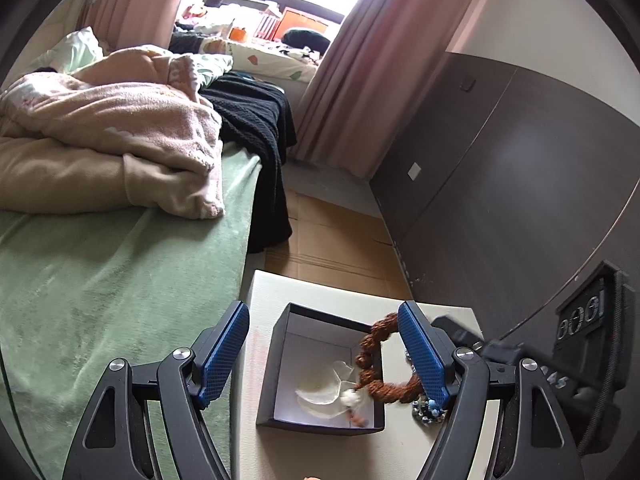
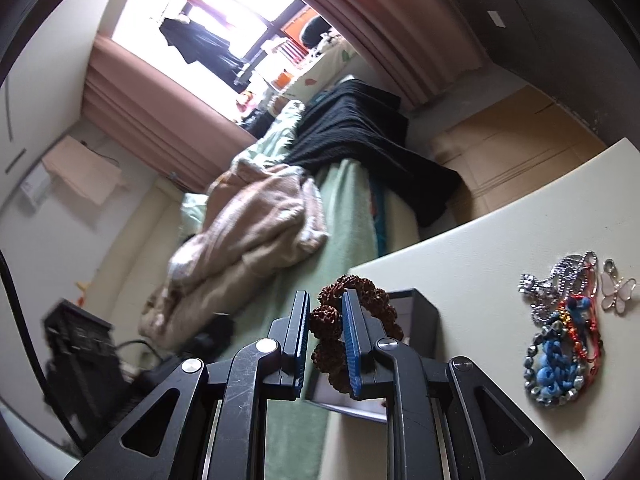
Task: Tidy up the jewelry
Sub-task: 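Carry the brown bead bracelet into the black box and release it, then reach the left gripper to the blue knotted bracelet and close on it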
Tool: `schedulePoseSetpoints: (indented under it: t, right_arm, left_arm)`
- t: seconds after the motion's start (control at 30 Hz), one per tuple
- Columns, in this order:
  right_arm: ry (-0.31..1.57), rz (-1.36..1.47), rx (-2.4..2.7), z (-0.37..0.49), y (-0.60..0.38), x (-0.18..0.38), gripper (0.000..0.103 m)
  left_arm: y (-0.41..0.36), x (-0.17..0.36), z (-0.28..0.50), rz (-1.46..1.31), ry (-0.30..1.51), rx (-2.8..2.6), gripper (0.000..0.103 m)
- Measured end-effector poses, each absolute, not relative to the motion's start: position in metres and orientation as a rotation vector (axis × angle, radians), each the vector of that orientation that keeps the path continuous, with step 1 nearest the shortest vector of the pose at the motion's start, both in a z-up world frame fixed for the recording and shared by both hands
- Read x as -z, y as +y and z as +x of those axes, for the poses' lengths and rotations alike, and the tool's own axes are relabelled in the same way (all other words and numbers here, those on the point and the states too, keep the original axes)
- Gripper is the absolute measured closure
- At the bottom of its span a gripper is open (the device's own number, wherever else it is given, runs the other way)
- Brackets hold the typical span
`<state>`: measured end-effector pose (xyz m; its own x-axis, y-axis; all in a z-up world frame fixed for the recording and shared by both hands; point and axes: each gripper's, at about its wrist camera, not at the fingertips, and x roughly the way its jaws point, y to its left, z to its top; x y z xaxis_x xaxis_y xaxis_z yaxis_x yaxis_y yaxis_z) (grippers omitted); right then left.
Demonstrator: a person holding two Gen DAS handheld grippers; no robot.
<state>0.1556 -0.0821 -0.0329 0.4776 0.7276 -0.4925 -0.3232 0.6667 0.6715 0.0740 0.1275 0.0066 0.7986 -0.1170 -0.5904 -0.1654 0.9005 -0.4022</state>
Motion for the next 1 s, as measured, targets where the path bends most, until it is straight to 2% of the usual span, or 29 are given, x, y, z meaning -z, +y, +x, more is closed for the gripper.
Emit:
schedulePoseSetpoints:
  t: [0.1, 0.17, 0.53, 0.6, 0.63, 0.67, 0.8, 0.93, 1.0]
  right_arm:
    - [0.899, 0.542, -0.711, 0.159, -0.076, 0.041, 0.079]
    - [0.940, 0.551, -0.755, 0.159, -0.071, 0.045, 0.064]
    - [0.949, 0.534, -0.665, 0.144, -0.108, 0.049, 0.063]
    - [0.957, 0.493, -0.605, 0.141, -0.121, 0.047, 0.050]
    - [0.953, 0.482, -0.582, 0.140, -0.126, 0.047, 0.036]
    - [0.939, 0.465, -0.542, 0.137, -0.134, 0.045, 0.029]
    - [0.931, 0.445, -0.461, 0.132, -0.157, 0.039, 0.026]
    - [0.936, 0.417, -0.403, 0.130, -0.175, 0.041, 0.016]
    - [0.955, 0.412, -0.360, 0.133, -0.185, 0.044, 0.016]
  left_arm:
    - [0.128, -0.007, 0.073, -0.458, 0.649, -0.034, 0.026]
    - [0.127, -0.006, 0.072, -0.459, 0.654, -0.036, 0.026]
    - [0.106, -0.005, 0.075, -0.406, 0.672, -0.005, 0.025]
    - [0.098, -0.004, 0.076, -0.394, 0.678, 0.004, 0.025]
    - [0.094, -0.004, 0.077, -0.391, 0.685, 0.007, 0.025]
    - [0.091, -0.003, 0.077, -0.391, 0.689, 0.012, 0.025]
    - [0.074, 0.004, 0.078, -0.388, 0.708, 0.048, 0.013]
    - [0.063, 0.010, 0.079, -0.374, 0.722, 0.043, 0.013]
    - [0.057, 0.011, 0.078, -0.361, 0.719, 0.041, 0.004]
